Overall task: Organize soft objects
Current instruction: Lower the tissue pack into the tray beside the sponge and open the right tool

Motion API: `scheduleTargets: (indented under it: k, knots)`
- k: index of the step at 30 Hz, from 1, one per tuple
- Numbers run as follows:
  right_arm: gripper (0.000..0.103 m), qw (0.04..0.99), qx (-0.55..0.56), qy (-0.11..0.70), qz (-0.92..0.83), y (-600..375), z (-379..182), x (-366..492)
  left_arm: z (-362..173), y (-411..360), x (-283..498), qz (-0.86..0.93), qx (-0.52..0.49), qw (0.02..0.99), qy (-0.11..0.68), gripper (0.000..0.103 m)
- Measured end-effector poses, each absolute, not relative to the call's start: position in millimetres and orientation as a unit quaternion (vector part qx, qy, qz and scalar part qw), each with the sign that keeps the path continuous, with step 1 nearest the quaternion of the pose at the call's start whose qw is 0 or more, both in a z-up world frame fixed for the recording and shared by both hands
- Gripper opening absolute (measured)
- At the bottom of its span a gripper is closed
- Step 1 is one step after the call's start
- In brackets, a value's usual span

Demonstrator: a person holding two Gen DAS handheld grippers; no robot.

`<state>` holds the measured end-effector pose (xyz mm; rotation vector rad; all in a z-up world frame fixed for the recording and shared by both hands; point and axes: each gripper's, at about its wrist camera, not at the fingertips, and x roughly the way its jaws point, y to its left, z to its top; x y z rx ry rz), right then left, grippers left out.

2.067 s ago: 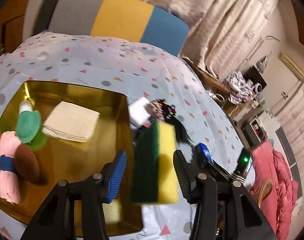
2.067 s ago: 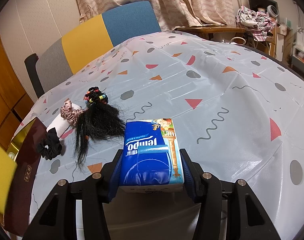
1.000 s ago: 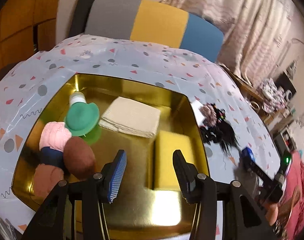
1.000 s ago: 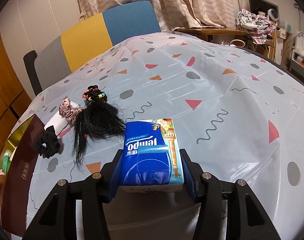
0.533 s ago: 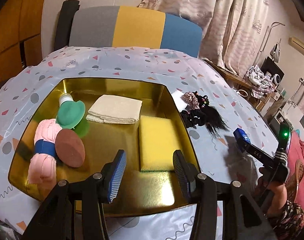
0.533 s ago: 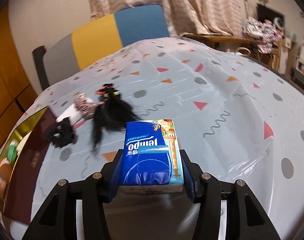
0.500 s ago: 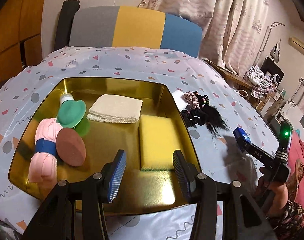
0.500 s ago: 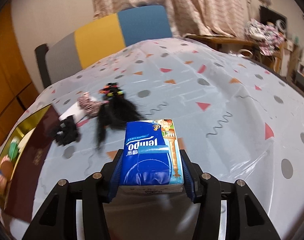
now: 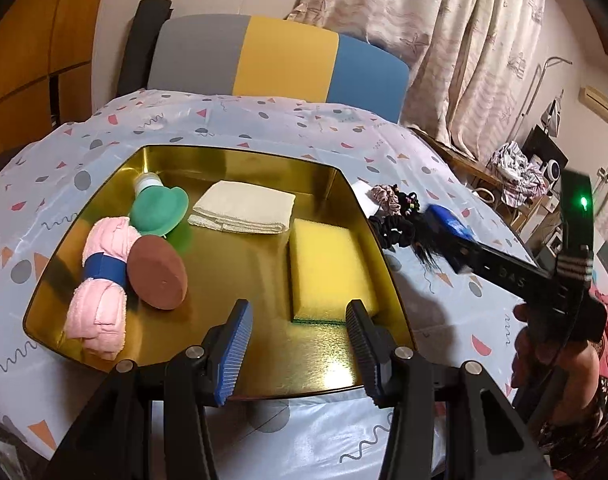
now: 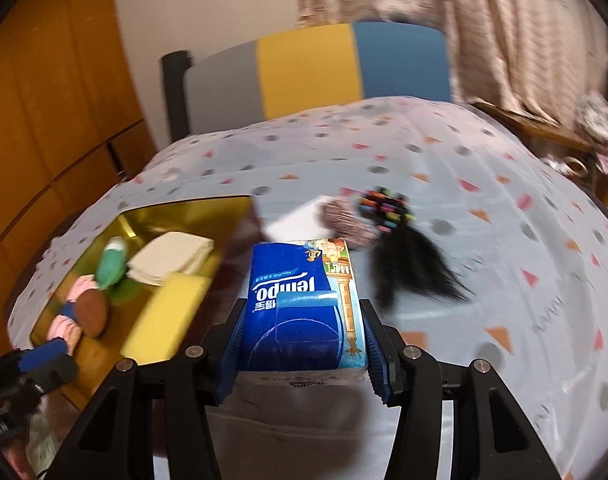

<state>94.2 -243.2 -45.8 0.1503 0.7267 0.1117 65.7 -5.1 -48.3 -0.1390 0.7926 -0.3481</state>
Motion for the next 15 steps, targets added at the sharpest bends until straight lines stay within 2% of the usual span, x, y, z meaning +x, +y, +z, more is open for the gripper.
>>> scheduleTargets:
  k: [7, 15]
  knots:
    - [0.053, 0.927, 0.028, 0.363, 0.095, -190, -30, 131, -51, 2, 64, -0.164, -0.076, 0.903, 0.39, 0.049]
    - [0.053, 0.919, -0.009, 0.382, 0.093, -158, -39, 178, -52, 4, 65, -0.167, -0.082, 0.9, 0.394, 0.049]
